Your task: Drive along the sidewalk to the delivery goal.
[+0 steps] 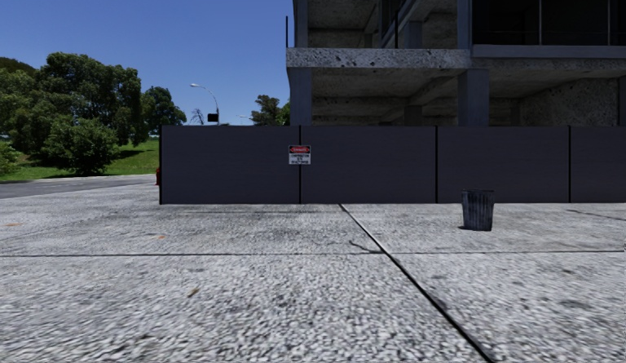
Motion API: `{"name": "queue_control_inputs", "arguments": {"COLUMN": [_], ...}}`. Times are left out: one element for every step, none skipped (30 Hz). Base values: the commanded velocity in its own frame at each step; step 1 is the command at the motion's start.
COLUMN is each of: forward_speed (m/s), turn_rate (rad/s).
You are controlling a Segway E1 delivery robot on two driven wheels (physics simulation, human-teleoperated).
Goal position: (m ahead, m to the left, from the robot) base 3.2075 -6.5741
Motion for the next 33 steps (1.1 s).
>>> {"name": "queue_control_inputs", "arguments": {"forward_speed": [1.49,1.49,1.49,1.49,1.49,1.49,1.49,1.49,1.49,1.49,1.49,1.49,1.49,1.49,1.49,1.49,1.49,1.49,1.49,1.48,1.48,1.48,1.48,1.48,1.47,1.47,1.47,1.47,1.47,1.47,1.47,1.46,1.46], "turn_rate": [0.0,0.0,0.0,0.0,0.0,0.0,0.0,0.0,0.0,0.0,-0.02,-0.02,-0.11,-0.22,-0.28,-0.34,-0.34,-0.41,-0.57,-0.69,-0.69,-0.74,-0.76,-0.76,-0.76,-0.77,-0.77,-0.77,-0.77,-0.77,-0.77,-0.77,-0.77]}}
